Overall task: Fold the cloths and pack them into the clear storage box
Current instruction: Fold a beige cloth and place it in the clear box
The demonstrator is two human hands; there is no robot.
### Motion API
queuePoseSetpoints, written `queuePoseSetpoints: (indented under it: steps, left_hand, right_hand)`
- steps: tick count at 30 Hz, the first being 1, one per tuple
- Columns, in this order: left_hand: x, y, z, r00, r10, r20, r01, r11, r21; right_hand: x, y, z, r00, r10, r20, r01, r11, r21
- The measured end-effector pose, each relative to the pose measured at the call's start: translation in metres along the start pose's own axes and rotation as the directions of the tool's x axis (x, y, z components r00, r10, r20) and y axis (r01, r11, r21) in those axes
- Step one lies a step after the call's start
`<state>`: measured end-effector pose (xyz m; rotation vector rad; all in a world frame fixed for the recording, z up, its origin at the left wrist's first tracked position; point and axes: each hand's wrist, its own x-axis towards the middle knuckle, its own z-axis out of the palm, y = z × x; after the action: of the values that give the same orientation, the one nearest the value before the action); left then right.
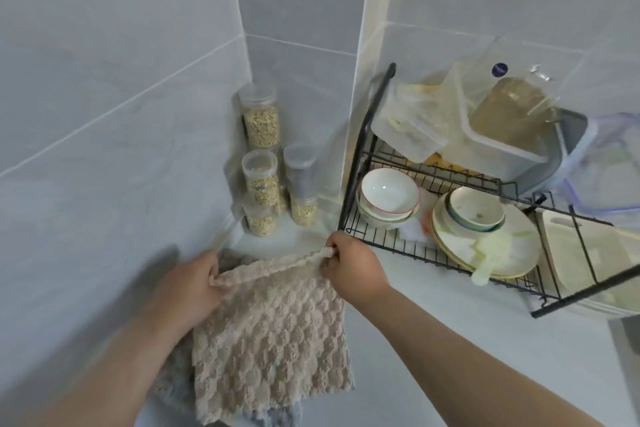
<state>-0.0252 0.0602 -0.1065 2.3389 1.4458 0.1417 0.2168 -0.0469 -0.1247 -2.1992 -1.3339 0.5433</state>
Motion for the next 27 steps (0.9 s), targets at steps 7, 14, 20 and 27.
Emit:
queuePoseSetpoints:
  steps: [7,14,20,27]
  left_hand:
    - [-0.056,0.080,-0.055,0.991,0.070,-0.115,-0.087,0.985,-0.149]
    - [-0.096,0.197,-0.059,0.965,0.210,-0.156,-0.243,0.940,-0.238]
    - [-0.115,0.240,-0.001,0.952,0.293,-0.093,-0.307,0.911,-0.276]
    - [-0.159,0.206,0.123,0.885,0.431,0.176,-0.401,0.898,-0.182]
  right_hand:
    - [-0.081,0.015,-0.090,0.979,-0.081,-0.186,0.109,0.983,0.147]
    - [-0.160,0.062,-0.195,0.928,0.033,-0.371,0.059,0.970,0.235]
    - [-0.230,0.123,-0.225,0.950,0.080,-0.300,-0.017,0.978,0.208]
    - [-0.301,0.211,-0.164,0.978,0.196,0.066,-0.197,0.980,0.021]
